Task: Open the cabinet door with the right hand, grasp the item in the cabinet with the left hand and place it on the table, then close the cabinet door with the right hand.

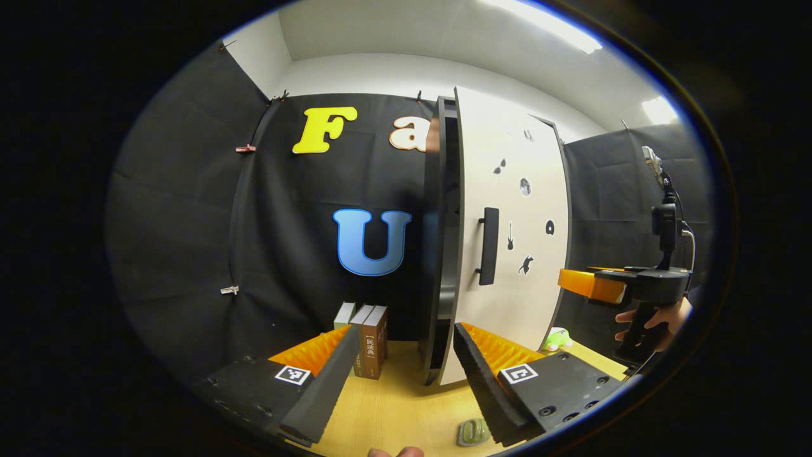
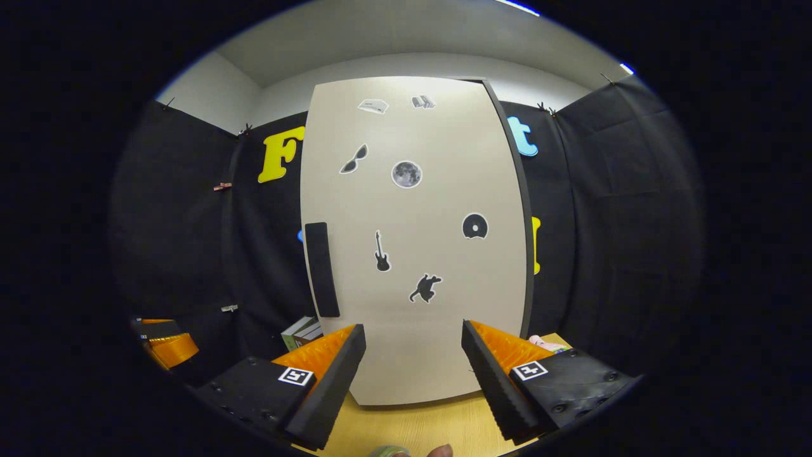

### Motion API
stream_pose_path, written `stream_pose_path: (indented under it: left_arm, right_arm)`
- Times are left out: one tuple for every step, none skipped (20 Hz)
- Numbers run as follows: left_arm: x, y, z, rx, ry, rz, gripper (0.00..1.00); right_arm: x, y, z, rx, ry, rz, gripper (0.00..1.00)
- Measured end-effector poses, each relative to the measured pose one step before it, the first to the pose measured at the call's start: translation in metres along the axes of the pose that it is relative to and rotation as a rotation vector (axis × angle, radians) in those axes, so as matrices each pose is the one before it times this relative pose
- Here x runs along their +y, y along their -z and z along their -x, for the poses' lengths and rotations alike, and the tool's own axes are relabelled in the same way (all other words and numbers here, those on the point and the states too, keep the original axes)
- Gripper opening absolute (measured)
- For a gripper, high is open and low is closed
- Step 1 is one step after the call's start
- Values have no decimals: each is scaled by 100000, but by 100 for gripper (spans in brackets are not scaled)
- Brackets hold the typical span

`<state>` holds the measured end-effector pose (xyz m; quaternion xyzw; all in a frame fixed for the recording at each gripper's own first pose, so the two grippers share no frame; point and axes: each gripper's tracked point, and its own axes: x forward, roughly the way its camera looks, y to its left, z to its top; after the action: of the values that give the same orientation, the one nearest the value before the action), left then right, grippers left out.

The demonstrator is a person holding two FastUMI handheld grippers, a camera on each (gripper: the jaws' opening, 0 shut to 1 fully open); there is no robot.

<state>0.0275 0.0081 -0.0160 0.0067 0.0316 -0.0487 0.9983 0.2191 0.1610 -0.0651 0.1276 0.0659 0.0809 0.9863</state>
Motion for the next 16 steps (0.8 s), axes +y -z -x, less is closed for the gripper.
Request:
stream_pose_path:
  left_arm:
    - [-196,-36,254,-118,335,179,93]
    - [-225,-165,315,-35,326,212,93]
    - [-200,84,214,-14,137,62,93]
    - [-202,-17,214,118,274,-44,93]
    - [-212,46,156,-2,279,-188,93]
    - [-168,-93,85,16,316,-347,93]
    - [-187,-87,247,1,79,-445,93]
    - [-142,-100,184,-129,225,-313,93]
    - [-231,-15,75,-108,144,-13,93]
    - [-199,-25,130,-190,168,127,93]
    - [-140,-96,173,-210,-35,88,93]
    - [-221,-3,175,-218,227,-47,93]
    - [-220,-52,111,-66,289,-226,93]
    - [-211,45,189,92,90,-402,93]
    - [-133,71,123,120,113,-328,93]
    - [-191,74,60,80,189,-62,93]
  right_arm:
    - [-291,-57,682,-33,264,-467,98]
    - [-259,9,705,9,350,-118,98]
    - [-425,-36,700,46,787,411,98]
    - [-491,39,738,174,938,648,98]
    - [-463,4,665,46,883,522,98]
    - [-370,12,628,-27,792,378,98]
    - [-484,-56,553,-97,1030,345,98]
    - [-487,-34,596,-312,1056,364,98]
    - [-438,-134,634,-276,891,379,98]
    - [-350,107,552,9,740,228,98]
    - [-245,56,461,118,416,104,98]
    - [-250,63,505,-44,431,231,98]
    - [-285,114,532,90,381,638,98]
    - [-234,206,317,221,375,779,98]
    - [-222,82,390,168,195,791,98]
    - [-135,103,320,266,198,602,98]
